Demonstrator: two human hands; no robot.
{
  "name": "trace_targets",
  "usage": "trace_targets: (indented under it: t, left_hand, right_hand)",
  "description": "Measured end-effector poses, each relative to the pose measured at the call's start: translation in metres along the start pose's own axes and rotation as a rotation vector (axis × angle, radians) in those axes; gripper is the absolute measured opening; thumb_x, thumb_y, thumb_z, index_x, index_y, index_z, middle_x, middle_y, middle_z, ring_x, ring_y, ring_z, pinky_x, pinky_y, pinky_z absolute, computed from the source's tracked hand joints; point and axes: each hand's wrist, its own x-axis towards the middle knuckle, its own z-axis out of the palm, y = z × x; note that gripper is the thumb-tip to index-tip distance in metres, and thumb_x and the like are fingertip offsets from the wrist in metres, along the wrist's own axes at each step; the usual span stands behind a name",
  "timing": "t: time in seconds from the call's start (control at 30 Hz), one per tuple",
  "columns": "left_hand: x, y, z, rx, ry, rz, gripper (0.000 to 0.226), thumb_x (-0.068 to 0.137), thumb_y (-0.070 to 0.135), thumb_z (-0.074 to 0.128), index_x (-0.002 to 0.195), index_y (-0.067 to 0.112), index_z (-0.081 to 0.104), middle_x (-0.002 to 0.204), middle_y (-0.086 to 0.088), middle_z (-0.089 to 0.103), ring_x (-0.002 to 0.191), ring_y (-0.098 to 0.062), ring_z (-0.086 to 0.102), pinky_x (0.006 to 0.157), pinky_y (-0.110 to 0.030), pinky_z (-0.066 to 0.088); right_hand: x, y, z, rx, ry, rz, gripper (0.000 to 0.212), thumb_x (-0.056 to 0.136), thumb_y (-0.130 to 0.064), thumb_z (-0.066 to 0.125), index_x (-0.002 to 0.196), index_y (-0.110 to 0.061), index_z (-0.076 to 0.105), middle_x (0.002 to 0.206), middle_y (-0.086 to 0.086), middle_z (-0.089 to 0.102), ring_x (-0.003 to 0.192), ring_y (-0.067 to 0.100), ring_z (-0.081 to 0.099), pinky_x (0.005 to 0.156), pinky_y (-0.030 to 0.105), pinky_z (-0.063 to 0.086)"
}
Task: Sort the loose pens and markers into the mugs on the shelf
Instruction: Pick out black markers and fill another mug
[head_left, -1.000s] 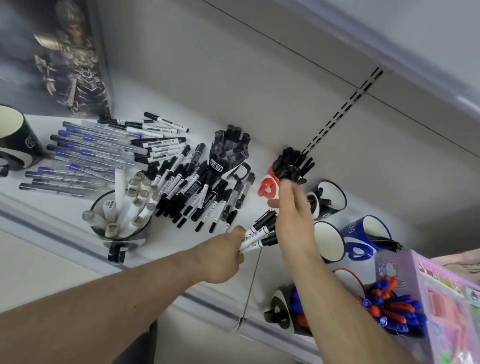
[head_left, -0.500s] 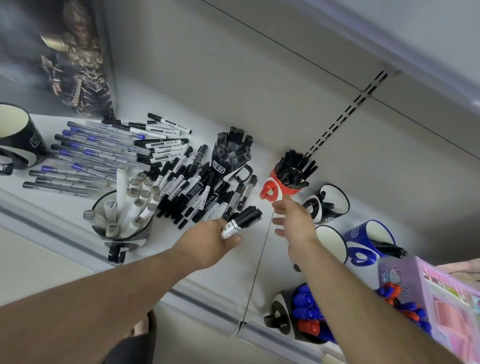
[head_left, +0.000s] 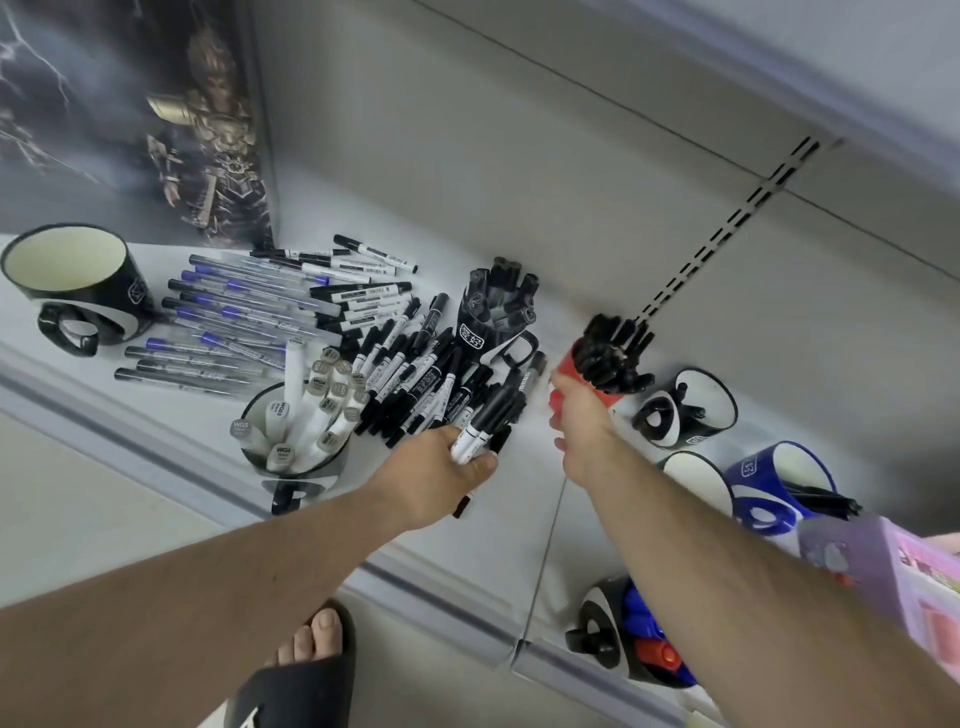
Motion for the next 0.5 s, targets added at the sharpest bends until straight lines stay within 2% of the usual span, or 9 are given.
trace_targets:
  t: [0.07,0.13,0.3,0.4,0.47,0.5]
  left_hand:
    - [-0.008,0.003,0.002,-0.039,-0.04,0.012,0.018,0.092,0.039,0.063,0.083,0.025,0.054,0.06,0.004,0.053,0.051,-0.015,0.052,0.049,-0.021,0.044]
    - [-0.017,0.005,0.003,-0.074,-0.063,0.025,0.017,0.091,0.035,0.064,0.086,0.022,0.055,0.058,0.003,0.051,0.046,-0.013,0.046,0.05,-0.024,0.044]
    - [-0.039,0.011,-0.002,0.21,-0.03,0.122,0.017,0.09,0.042,0.063,0.091,0.027,0.056,0.057,0.006,0.054,0.041,-0.003,0.044,0.044,-0.02,0.035]
    - [-0.046,0.016,0.001,0.254,-0.002,0.154,0.028,0.089,0.046,0.062,0.105,0.023,0.058,0.074,0.002,0.064,0.054,-0.004,0.054,0.054,-0.021,0.042]
    - [-0.049,0.019,0.006,0.265,0.003,0.18,0.032,0.089,0.045,0.062,0.11,0.021,0.059,0.093,0.008,0.067,0.068,-0.008,0.059,0.063,-0.023,0.043]
    - [-0.05,0.021,0.008,0.275,0.007,0.189,0.032,0.089,0.045,0.062,0.111,0.022,0.058,0.1,0.008,0.067,0.072,-0.01,0.059,0.065,-0.023,0.042]
  right_hand:
    - [-0.021,0.015,-0.002,0.023,-0.001,0.012,0.051,0.09,-0.046,0.06,0.133,-0.018,0.055,0.133,0.003,0.057,0.118,0.022,0.05,0.103,0.037,0.032]
    - [-0.044,0.029,0.0,0.029,0.015,0.034,0.05,0.092,-0.046,0.058,0.134,-0.019,0.055,0.133,0.004,0.059,0.111,0.02,0.051,0.093,0.032,0.034]
    - [-0.1,0.062,-0.005,-0.069,0.019,0.137,0.037,0.097,-0.041,0.052,0.121,-0.015,0.062,0.105,0.001,0.062,0.083,0.016,0.053,0.065,0.028,0.035]
    - [-0.119,0.074,-0.013,-0.139,-0.013,0.136,0.027,0.099,-0.039,0.047,0.114,-0.018,0.059,0.105,0.004,0.06,0.088,0.019,0.052,0.075,0.027,0.039]
    - [-0.128,0.077,-0.016,-0.18,-0.028,0.091,0.026,0.1,-0.041,0.045,0.107,-0.021,0.06,0.088,-0.003,0.054,0.076,0.014,0.049,0.067,0.026,0.039]
    - [-0.132,0.078,-0.019,-0.146,-0.033,0.056,0.032,0.098,-0.045,0.046,0.111,-0.021,0.062,0.084,-0.005,0.053,0.073,0.011,0.049,0.065,0.024,0.039]
